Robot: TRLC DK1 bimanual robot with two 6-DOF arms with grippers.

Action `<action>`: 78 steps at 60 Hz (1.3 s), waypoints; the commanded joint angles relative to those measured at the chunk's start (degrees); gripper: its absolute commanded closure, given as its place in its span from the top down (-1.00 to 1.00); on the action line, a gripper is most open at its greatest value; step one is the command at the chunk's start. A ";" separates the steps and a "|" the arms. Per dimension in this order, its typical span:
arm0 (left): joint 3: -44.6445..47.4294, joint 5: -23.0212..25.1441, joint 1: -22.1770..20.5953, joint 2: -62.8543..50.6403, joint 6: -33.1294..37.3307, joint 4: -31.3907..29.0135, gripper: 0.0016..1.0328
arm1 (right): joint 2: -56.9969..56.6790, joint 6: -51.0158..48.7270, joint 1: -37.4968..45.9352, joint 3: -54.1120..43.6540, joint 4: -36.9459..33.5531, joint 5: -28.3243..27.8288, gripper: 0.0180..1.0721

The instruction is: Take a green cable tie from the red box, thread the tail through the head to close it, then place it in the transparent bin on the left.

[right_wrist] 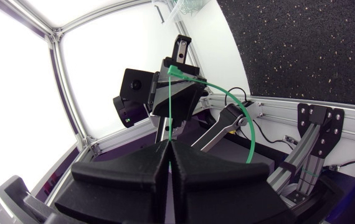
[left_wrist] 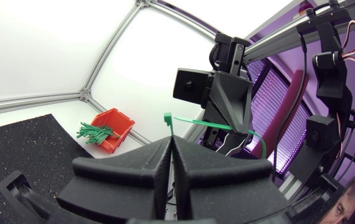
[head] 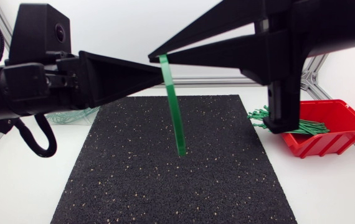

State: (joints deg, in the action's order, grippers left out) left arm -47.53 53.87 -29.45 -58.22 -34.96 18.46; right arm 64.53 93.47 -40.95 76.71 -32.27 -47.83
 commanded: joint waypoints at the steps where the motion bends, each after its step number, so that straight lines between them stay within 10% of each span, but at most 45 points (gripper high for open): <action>1: -0.46 -0.08 -0.34 0.74 -1.43 0.26 -0.95 | -0.99 1.98 -0.36 -0.86 0.63 0.37 -0.89; 78: -0.46 0.10 -0.69 1.44 -0.90 0.26 -0.95 | 3.14 2.51 1.66 -1.65 3.27 0.46 -0.89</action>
State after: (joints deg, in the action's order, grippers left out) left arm -47.53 53.39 -29.43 -58.11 -34.96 18.04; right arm 65.80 93.69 -39.94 75.00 -29.69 -47.86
